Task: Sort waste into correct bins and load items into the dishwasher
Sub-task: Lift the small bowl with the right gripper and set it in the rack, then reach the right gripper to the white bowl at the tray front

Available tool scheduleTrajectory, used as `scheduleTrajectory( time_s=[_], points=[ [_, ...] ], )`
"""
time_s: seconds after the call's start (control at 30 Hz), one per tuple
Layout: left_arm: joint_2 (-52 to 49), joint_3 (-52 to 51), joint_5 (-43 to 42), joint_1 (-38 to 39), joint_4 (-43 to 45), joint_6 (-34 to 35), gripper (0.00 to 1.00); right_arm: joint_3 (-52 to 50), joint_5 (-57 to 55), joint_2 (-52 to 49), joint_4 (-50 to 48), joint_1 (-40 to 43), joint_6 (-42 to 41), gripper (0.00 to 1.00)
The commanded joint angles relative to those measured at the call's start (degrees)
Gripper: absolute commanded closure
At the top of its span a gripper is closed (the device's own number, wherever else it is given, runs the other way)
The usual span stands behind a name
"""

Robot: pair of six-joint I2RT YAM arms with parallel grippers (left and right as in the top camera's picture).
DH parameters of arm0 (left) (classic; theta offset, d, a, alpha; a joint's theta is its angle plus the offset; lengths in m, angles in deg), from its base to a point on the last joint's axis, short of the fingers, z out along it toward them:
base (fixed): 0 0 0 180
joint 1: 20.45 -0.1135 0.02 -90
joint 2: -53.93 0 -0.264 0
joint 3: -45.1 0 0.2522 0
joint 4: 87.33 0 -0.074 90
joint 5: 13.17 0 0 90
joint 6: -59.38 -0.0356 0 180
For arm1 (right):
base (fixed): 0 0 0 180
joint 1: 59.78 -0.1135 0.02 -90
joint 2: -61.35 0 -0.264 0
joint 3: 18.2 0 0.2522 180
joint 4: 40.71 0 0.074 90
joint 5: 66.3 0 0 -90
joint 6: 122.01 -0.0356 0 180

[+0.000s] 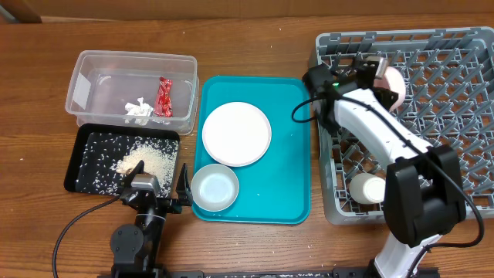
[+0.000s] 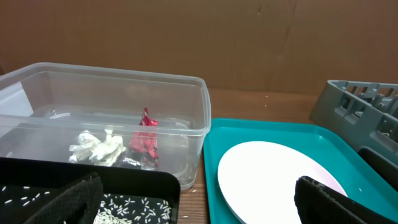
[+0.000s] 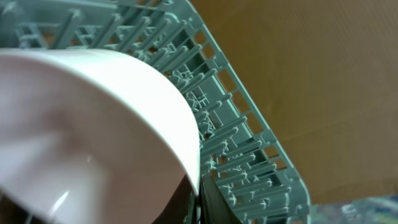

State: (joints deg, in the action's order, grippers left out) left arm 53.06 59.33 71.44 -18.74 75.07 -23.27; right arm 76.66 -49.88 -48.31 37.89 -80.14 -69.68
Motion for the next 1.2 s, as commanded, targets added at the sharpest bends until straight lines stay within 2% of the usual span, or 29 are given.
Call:
scheduleTrajectory(
  time_s=[0.0, 0.07, 0.1, 0.13, 0.2, 0.43, 0.53, 0.73, 0.93, 1.17],
  points=[
    [0.48, -0.2, -0.2, -0.52, -0.15, 0.55, 0.0, 0.15, 1.92, -0.94, 2.73, -2.8, -1.97, 0.96],
    [0.48, -0.2, -0.2, -0.52, -0.15, 0.55, 0.0, 0.37, 1.88, -0.7, 5.25, -3.93, -4.33, 0.94],
    [0.48, -0.2, -0.2, -0.52, -0.15, 0.55, 0.0, 0.52, 2.01, -0.42, 5.86, -4.37, -4.61, 0.87],
    [0.48, -0.2, -0.2, -0.52, -0.15, 0.55, 0.0, 1.16, 3.04, 0.55, 6.8, -4.98, -4.59, 0.75],
    [0.48, -0.2, -0.2, -0.52, -0.15, 0.55, 0.0, 2.47, 4.48, 2.12, 8.31, -5.6, -4.61, 0.66],
    [0.48, -0.2, -0.2, -0.52, -0.15, 0.55, 0.0, 7.41, 16.09, 8.59, 10.49, -9.94, -4.35, 0.54],
    [0.48, -0.2, -0.2, -0.52, -0.15, 0.57, 0.0, 7.5, 21.11, 10.27, 9.7, -11.96, -4.37, 0.51],
    [0.48, -0.2, -0.17, -0.52, -0.15, 0.55, 0.0, 7.34, 38.6, 10.64, 4.87, -16.04, -4.33, 0.51],
    [0.48, -0.2, -0.2, -0.52, -0.15, 0.55, 0.0, 5.25, 57.05, 10.62, -6.99, -17.88, 0.02, 0.45],
    [0.48, -0.2, -0.2, -0.52, -0.15, 0.55, 0.0, -1.05, 60.26, 7.06, -15.06, -16.35, -0.04, 0.45]
  ],
)
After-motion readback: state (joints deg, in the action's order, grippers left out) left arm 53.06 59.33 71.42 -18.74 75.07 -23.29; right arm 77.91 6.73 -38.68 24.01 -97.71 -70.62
